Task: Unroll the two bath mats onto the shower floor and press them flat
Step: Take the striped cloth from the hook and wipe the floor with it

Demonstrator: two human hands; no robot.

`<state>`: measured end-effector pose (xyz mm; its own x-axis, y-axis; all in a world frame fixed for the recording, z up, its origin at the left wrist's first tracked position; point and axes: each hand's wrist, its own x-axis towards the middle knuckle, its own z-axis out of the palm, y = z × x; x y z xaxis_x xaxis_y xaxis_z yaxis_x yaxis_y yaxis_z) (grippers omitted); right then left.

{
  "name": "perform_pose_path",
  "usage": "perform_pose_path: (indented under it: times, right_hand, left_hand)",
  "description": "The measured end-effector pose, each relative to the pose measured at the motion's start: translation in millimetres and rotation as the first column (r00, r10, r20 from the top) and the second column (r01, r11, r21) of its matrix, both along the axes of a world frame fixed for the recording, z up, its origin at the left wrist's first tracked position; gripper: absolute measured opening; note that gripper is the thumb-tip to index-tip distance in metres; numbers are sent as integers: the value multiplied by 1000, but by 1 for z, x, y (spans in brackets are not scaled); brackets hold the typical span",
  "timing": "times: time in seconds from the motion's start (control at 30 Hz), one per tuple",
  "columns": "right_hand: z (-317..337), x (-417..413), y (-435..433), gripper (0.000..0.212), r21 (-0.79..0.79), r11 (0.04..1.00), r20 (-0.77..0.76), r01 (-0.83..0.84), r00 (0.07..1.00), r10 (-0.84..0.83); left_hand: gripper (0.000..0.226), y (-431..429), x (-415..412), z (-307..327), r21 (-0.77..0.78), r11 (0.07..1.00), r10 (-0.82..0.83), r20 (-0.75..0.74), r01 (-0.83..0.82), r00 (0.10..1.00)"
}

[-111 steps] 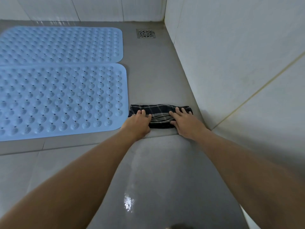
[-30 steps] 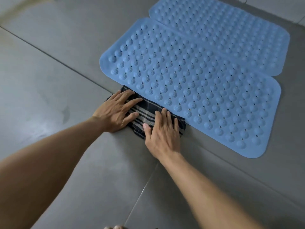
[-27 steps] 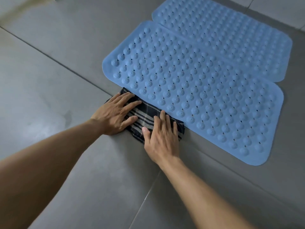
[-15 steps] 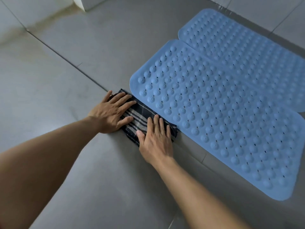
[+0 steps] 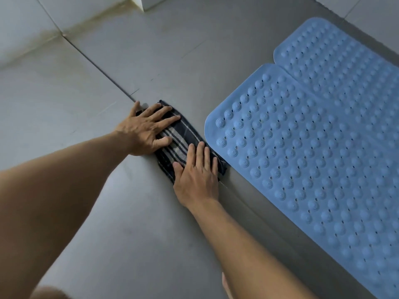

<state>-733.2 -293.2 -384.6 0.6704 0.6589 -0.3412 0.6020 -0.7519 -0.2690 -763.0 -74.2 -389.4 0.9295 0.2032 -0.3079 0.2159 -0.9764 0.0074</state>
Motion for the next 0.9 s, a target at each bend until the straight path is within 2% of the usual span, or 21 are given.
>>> perform_pose_path:
  times: [0.4, 0.57, 0.73, 0.9]
  right_hand:
    - [-3, 38, 100, 70, 42, 999, -142, -11, 990, 16]
    - [-2, 68, 127, 69, 50, 999, -169, -9, 985, 17]
    - [0, 111, 143, 71, -36, 998, -157, -42, 987, 36]
    - [7, 145, 160, 82, -99, 995, -210, -2, 978, -18]
  left_hand:
    - [69, 96, 47, 9, 54, 998, 1, -184, 9, 983]
    - [71, 119, 70, 5, 64, 997, 48, -182, -36, 982]
    - [74, 129, 93, 1, 64, 995, 87, -168, -77, 982]
    - [72, 132, 115, -2, 72, 993, 101, -138, -92, 985]
